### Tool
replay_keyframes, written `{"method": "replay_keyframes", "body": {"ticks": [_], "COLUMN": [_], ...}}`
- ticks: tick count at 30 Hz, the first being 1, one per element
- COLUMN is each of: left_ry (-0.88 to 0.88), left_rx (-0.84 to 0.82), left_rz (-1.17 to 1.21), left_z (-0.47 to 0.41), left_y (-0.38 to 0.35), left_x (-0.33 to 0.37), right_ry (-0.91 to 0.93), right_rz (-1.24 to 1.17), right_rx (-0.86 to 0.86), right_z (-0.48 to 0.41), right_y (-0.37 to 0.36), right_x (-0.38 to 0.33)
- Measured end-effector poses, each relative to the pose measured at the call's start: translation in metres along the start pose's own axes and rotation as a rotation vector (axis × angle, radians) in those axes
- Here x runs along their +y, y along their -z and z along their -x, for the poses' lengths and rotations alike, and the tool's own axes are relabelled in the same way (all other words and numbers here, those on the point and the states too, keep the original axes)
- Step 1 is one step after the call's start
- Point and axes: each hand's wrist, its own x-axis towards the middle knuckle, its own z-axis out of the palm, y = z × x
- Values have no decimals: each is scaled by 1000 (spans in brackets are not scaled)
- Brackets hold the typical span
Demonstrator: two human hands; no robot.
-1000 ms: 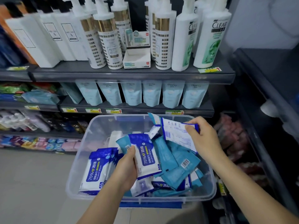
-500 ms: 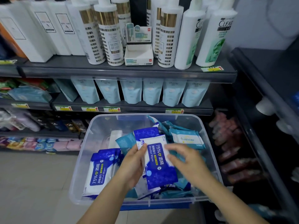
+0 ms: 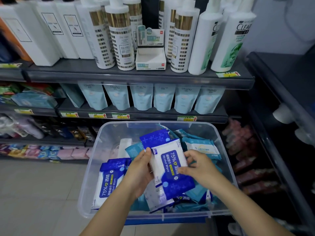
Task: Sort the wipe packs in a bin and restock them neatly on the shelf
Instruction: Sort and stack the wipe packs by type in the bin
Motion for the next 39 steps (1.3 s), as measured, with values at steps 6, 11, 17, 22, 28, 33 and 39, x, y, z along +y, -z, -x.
{"method": "replay_keyframes", "body": {"ticks": [6, 11, 17, 22, 28, 33, 39], "left_ry": [17, 77, 189, 237, 70, -159, -279], "left_rx": [10, -84, -167, -166, 13, 203, 296], "left_rz": [-106, -150, -128, 49, -30, 30, 73], "left_z": [4, 12, 20, 17, 13, 9, 24], "left_y": [4, -2, -8, 0, 4, 28, 58], "left_x": [7, 9, 4, 0, 1, 28, 55], "right_ry": [284, 818, 1122, 888, 465, 350, 488], "right_rz": [414, 972, 1227, 800, 538, 623, 826], "right_rx": [121, 75, 65, 279, 217, 73, -104], "right_z": [-9, -1, 4, -10, -16, -18, -20], "right_y": [39, 34, -11, -15, 11, 6, -52], "right_x": [-17, -46, -49, -25, -1, 18, 3]}}
